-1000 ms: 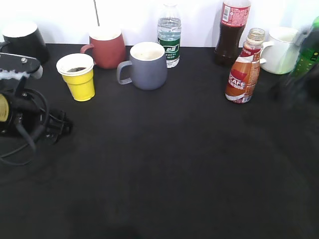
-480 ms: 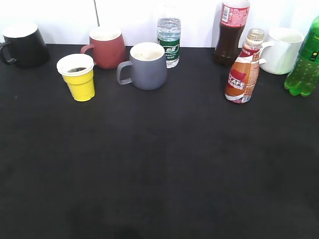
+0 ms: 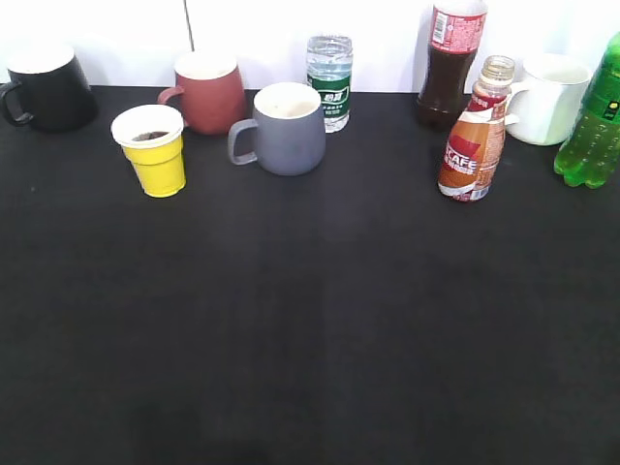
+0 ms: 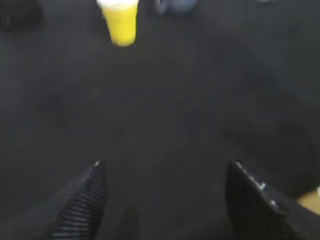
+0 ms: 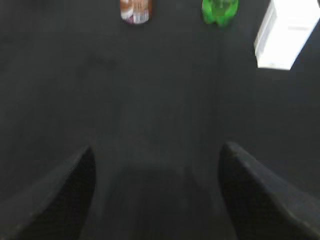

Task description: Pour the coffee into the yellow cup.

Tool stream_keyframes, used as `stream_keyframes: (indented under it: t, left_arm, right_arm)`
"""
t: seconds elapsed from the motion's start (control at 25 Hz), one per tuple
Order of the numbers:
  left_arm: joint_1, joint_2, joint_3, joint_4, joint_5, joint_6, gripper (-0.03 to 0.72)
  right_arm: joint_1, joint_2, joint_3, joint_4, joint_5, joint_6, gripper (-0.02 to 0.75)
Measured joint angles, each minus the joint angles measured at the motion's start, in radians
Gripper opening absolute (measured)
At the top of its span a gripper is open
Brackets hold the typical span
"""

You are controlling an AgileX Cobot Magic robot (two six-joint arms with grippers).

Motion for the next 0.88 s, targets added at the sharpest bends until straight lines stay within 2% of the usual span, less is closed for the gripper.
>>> stream_keyframes:
  t: [0.08, 0.36, 0.4, 0.64, 0.88]
  left_arm:
    - [0.0, 0.0, 0.033, 0.001, -0.069, 0.001, 0.561]
    - [0.007, 0.0, 0.037, 0.004, -0.081, 0.001, 0.561]
    - [0.038, 0.0, 0.037, 0.004, -0.081, 0.001, 0.561]
    - [0.319, 0.0, 0.037, 0.005, -0.082, 0.003, 0.561]
    - [0.476, 0.0, 0.037, 0.005, -0.083, 0.003, 0.561]
  right_arm:
    - [0.0, 0.002, 0.0, 0.0, -0.006, 0.002, 0.595]
    - [-0.002, 0.003, 0.0, 0.0, -0.012, 0.003, 0.591]
    - [-0.014, 0.003, 0.0, 0.0, -0.013, 0.003, 0.591]
    - [-0.154, -0.02, 0.001, 0.004, -0.016, 0.003, 0.589]
    - [-0.159, -0.02, 0.001, 0.008, -0.017, 0.003, 0.589]
